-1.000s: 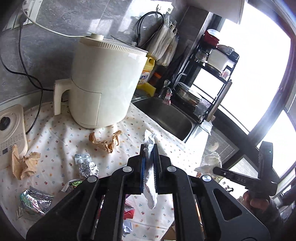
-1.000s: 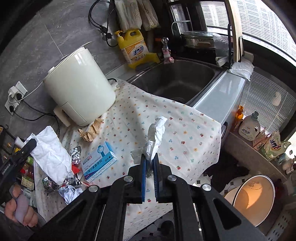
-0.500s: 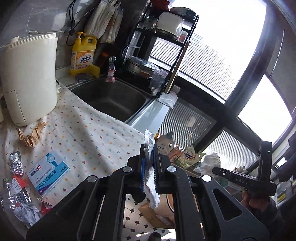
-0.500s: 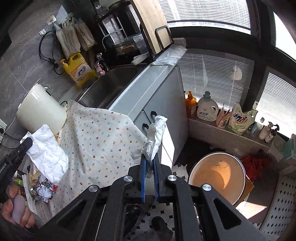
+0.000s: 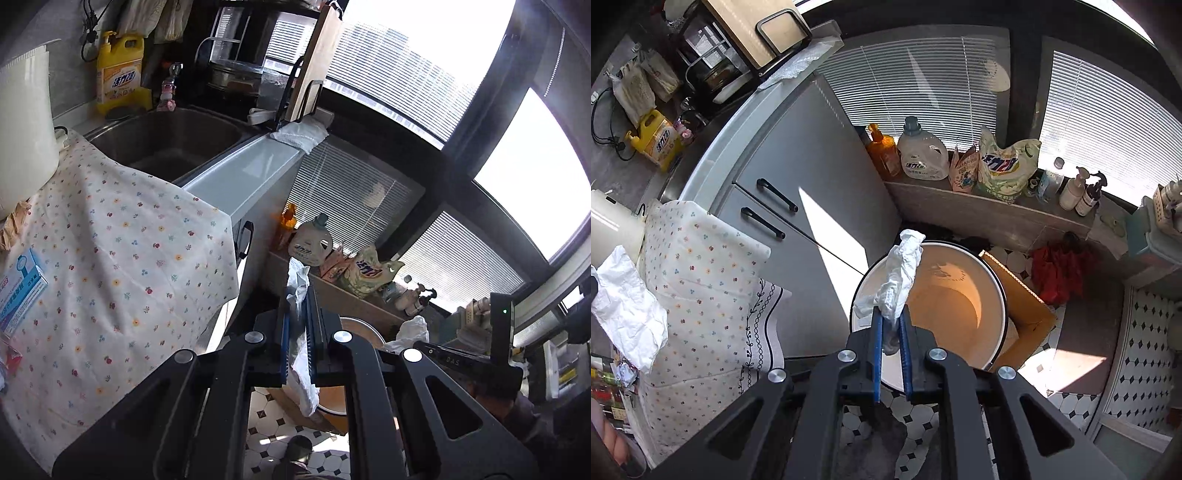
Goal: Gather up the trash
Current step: 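Carry both tissues over the white bucket and open both tools to drop them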
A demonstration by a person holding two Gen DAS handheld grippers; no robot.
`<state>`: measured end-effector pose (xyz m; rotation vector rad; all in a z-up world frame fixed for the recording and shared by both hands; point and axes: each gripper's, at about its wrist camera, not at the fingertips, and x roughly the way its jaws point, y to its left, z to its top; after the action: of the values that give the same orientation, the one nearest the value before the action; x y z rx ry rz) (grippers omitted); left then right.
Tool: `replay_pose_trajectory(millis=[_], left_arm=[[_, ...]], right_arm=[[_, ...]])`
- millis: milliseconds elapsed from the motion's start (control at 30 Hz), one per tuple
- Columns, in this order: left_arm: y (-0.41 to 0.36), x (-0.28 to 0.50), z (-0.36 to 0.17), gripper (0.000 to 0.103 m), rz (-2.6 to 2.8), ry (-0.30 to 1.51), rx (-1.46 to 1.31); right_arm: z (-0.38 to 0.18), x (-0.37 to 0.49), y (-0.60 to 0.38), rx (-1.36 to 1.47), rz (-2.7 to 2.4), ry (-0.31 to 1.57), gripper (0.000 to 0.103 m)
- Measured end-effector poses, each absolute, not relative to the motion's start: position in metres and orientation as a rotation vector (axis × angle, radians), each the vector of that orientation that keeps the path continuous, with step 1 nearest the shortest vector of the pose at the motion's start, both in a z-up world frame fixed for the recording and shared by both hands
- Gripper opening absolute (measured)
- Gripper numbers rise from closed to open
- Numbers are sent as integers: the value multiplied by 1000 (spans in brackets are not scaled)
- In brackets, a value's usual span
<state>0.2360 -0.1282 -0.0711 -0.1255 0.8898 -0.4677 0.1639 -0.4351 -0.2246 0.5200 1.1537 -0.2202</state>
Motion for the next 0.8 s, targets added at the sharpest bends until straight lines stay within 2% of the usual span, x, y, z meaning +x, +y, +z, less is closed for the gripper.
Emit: replay_pose_trajectory(millis=[100,200,267,500,800], left_arm=[[-144,230,-85,8,-439,927,-112],[-157,224,-98,8,-419,958,-103],[-167,221,-106,8,-411,975,-98],[-205,215,-127,8,-428,1011,-88],[-270,213,-153,8,-529,1040,-82]], right_arm=[[-253,163,-447,515,-218,1204,12],[-272,162,-458,529,-175,1221,31],[-278,161,-464,522,-174,1225,52],[-270,141,-492,518,-179,1216,54],[-236,96,-529,489,-229,1170,61]])
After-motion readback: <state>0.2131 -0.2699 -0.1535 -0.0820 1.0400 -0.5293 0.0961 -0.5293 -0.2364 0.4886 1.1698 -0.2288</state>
